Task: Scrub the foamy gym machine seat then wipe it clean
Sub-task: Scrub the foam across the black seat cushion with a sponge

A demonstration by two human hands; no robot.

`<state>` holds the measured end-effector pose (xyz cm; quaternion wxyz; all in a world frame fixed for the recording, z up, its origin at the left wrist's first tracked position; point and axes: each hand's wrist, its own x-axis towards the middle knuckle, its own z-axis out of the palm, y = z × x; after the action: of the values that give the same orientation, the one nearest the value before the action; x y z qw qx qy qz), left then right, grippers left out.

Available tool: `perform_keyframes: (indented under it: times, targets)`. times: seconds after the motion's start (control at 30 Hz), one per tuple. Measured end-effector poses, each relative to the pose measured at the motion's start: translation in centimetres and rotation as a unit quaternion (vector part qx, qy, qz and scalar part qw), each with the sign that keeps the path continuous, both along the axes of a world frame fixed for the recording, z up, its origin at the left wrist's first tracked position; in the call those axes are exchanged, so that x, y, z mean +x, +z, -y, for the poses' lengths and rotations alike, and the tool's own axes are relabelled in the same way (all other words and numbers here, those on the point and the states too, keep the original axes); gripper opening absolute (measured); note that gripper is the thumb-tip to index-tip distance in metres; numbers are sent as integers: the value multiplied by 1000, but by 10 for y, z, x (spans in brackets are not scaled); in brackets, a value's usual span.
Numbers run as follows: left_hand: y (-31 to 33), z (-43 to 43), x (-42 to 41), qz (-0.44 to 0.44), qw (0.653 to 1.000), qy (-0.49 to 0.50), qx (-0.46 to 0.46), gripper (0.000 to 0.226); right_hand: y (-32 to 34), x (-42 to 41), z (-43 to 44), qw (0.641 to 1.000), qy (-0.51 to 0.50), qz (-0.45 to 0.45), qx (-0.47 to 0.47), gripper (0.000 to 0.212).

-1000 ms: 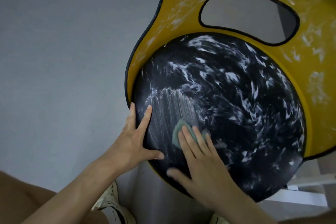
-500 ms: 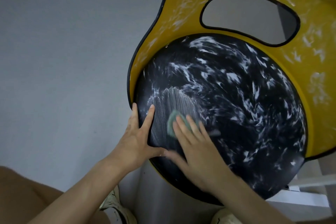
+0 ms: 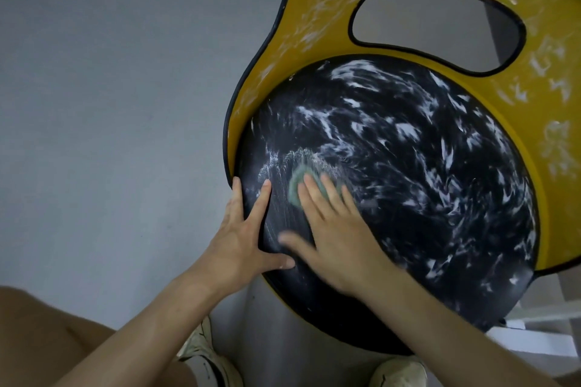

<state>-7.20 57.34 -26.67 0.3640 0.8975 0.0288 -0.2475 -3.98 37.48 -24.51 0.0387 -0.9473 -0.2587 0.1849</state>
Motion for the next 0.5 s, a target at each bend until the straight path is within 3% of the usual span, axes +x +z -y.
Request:
perform_keyframes:
  times: [0.13, 0.23, 0.4, 0.5]
  targets:
    - [-3, 1, 1, -13, 1000, -1, 1, 137, -1, -76, 43, 998, 62, -9, -20, 96]
    - [-4, 2, 1, -12, 1000, -2, 12, 137, -4, -52, 38, 998, 63, -3, -27, 95]
    - [-1, 3, 2, -13, 1000, 0, 15, 136, 0, 48, -7, 999, -41, -8, -8, 91]
    - [-1, 2, 1, -6, 1000, 3, 6, 135, 3, 17, 0, 1000, -21, -14, 12, 89]
